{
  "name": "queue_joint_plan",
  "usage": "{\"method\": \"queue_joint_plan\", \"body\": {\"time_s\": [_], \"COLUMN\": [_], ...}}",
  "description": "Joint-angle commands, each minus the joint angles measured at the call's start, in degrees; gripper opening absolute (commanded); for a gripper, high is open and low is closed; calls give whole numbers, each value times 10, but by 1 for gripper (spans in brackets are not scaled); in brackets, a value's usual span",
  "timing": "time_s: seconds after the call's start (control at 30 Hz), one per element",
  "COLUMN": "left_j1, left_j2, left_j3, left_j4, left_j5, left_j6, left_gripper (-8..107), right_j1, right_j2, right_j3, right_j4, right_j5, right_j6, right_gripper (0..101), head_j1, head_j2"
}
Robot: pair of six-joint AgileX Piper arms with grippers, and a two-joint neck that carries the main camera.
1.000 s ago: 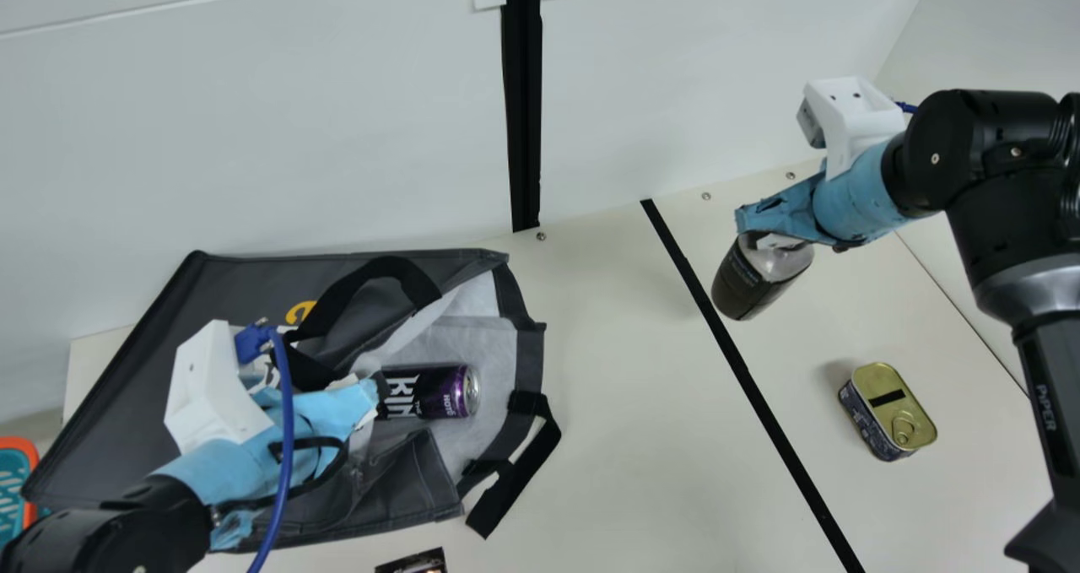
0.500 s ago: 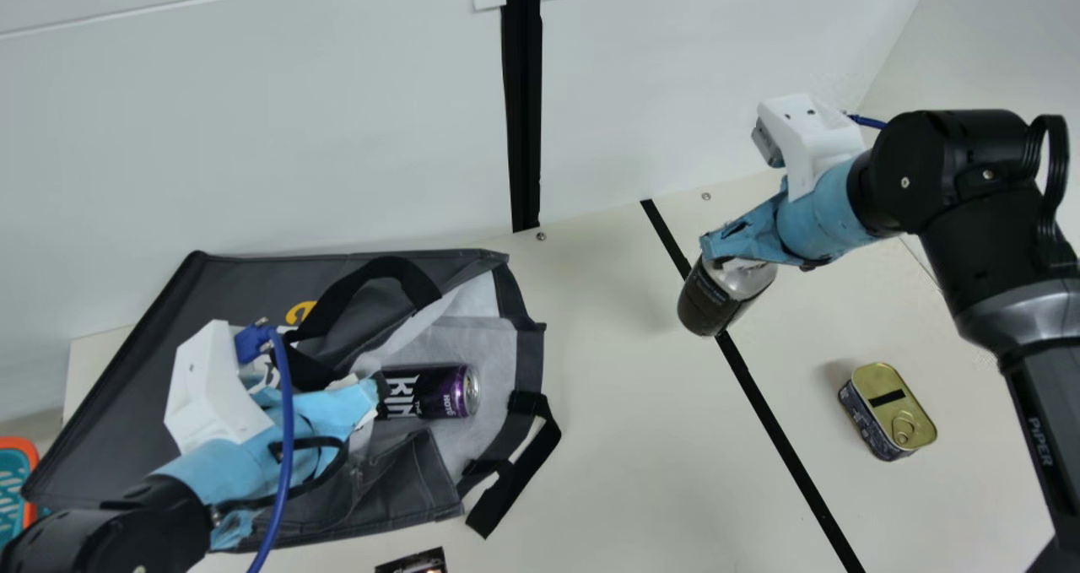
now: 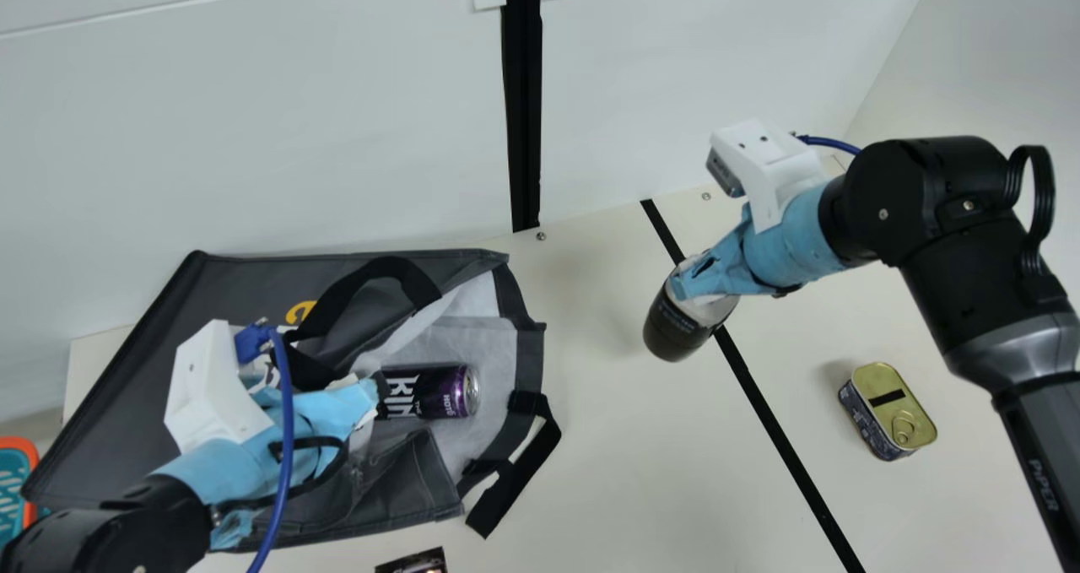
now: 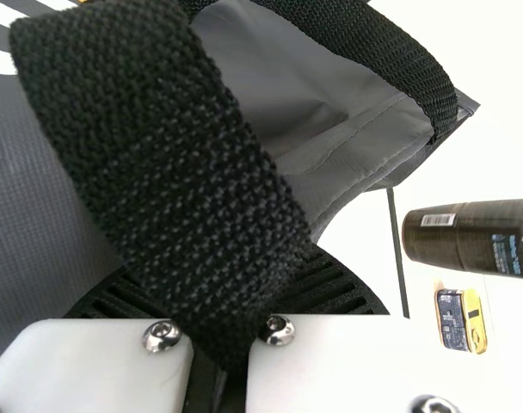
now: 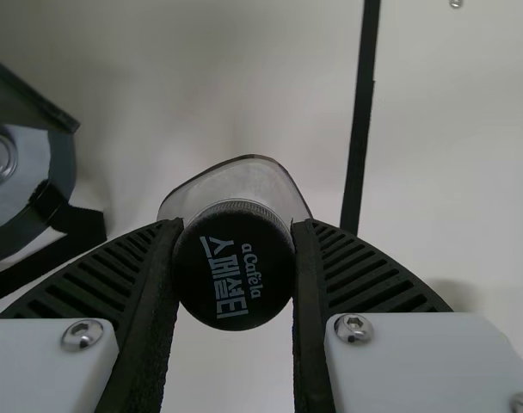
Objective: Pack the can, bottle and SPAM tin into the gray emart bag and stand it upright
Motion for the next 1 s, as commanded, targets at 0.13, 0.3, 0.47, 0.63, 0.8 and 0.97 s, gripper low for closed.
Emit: {"method": "queue_joint_plan", "body": {"time_s": [0.13, 0.3, 0.47, 0.63, 0.8, 0.97], "left_j1": [0, 0, 0, 0, 0, 0], "left_j2": [0, 0, 0, 0, 0, 0], "left_j3": [0, 0, 0, 0, 0, 0], "left_j4": [0, 0, 0, 0, 0, 0], "left_j5": [0, 0, 0, 0, 0, 0], "left_j6": [0, 0, 0, 0, 0, 0], "left_gripper": [-8, -8, -8, -8, -8, -8], "right_j1": [28, 53, 78, 100, 119, 136], "right_j2": [-15, -26, -36, -44, -51, -59], "right_j3": [20, 33, 43, 54, 66, 78], "right_j4": [11, 21, 32, 42, 50, 58], "right_j5": [0, 0, 0, 0, 0, 0], "right_j6": [-25, -43, -58, -71, -86, -99], "right_gripper": [0, 0, 0, 0, 0, 0], "head_j1": [-13, -13, -13, -13, -13, -13], "head_j2": [-1, -1, -1, -1, -1, -1]}}
